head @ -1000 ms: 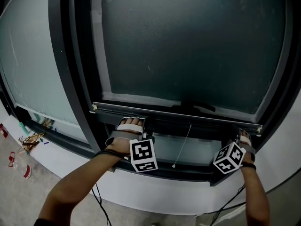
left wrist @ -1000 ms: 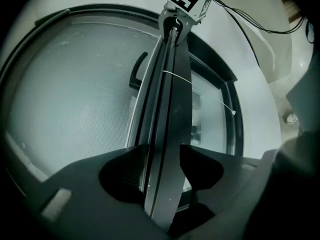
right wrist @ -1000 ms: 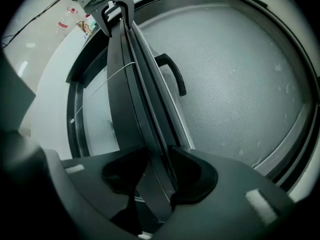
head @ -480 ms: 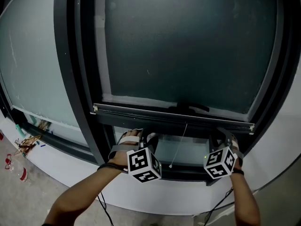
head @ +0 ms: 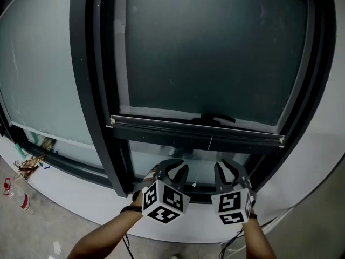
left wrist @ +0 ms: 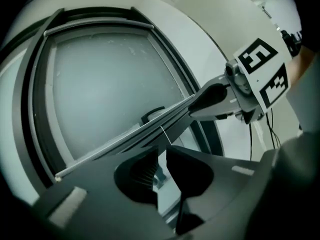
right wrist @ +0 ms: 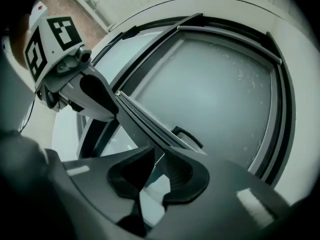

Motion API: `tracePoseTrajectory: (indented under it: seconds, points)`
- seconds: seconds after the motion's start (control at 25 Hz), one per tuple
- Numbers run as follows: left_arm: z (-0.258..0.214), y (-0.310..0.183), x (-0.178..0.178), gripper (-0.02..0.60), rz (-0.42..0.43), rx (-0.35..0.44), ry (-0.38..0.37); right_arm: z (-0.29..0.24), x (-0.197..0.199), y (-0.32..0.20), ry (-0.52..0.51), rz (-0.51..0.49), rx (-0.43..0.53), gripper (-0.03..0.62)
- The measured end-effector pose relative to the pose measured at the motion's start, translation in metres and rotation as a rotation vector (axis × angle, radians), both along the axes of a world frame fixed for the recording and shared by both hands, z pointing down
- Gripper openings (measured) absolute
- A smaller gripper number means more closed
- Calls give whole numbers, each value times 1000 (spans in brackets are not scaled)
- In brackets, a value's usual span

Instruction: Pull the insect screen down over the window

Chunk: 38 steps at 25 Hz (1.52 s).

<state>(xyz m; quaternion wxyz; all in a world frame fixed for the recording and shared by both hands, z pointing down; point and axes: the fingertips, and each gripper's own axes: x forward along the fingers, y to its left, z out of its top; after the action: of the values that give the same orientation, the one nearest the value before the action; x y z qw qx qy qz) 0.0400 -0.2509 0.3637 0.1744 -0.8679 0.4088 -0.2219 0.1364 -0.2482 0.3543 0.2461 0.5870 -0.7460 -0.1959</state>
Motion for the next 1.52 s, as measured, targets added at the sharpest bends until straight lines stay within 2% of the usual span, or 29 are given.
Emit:
tracePoseTrajectory:
  seconds: [0.24, 0.48, 0.64, 0.92, 1.16, 1.52]
  points:
    - [16, 47, -13, 58, 2, -136, 200, 9, -41, 47, -180, -39, -24, 64]
    - [30, 91, -20, 21, -1, -247, 376, 16, -63, 90, -361, -37, -58, 63]
    - [34, 115, -25, 17, -3, -276, 422, 18, -77, 114, -507, -35, -96, 50]
    - [37, 147, -30, 15, -24, -322, 519, 24, -87, 152, -661, -34, -140, 5]
    - [32, 164, -32, 15, -23, -297, 539, 35, -95, 170, -703, -45, -175, 5]
    - [27, 167, -32, 15, -29, -299, 546, 37, -96, 172, -728, -51, -209, 5]
